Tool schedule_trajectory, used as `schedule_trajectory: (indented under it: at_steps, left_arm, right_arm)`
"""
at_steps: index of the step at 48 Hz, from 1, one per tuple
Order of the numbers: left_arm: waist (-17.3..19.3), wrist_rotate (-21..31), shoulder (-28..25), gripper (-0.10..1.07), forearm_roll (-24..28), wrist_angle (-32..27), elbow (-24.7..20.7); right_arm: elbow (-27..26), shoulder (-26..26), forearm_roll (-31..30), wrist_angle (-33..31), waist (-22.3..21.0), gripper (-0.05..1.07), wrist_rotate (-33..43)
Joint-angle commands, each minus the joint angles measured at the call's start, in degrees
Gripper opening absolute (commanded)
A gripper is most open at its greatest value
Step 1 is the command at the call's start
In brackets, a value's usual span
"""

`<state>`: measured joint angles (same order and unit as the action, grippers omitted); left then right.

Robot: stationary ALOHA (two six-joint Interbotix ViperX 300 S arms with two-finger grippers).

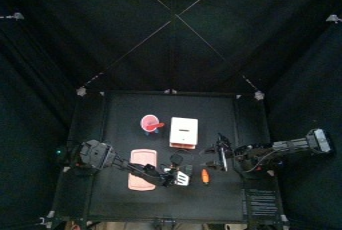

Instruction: Grab carrot

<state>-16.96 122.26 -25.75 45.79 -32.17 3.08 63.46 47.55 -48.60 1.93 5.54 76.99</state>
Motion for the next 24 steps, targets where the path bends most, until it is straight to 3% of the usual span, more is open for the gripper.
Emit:
schedule_trajectory:
  at_steps: [1,16,24]
  left_arm:
    - [0.18,-0.18,4.48,1.02,3.16,-0.44,-0.09]
    - [0.53,-1.93,13.18,1.02,17.40,4.22,6.59]
    - [3.16,-2.90,19.25,1.02,24.17,9.76,13.71]
  right_arm:
    - [-0.70,0.18,0.09,0.18,-0.09,1.01,0.00]
    - [-1.23,0.26,0.62,0.18,-0.09,1.01,0.35]
    - [-1.32,-0.70,6.59,0.00,-0.18,1.01,0.26]
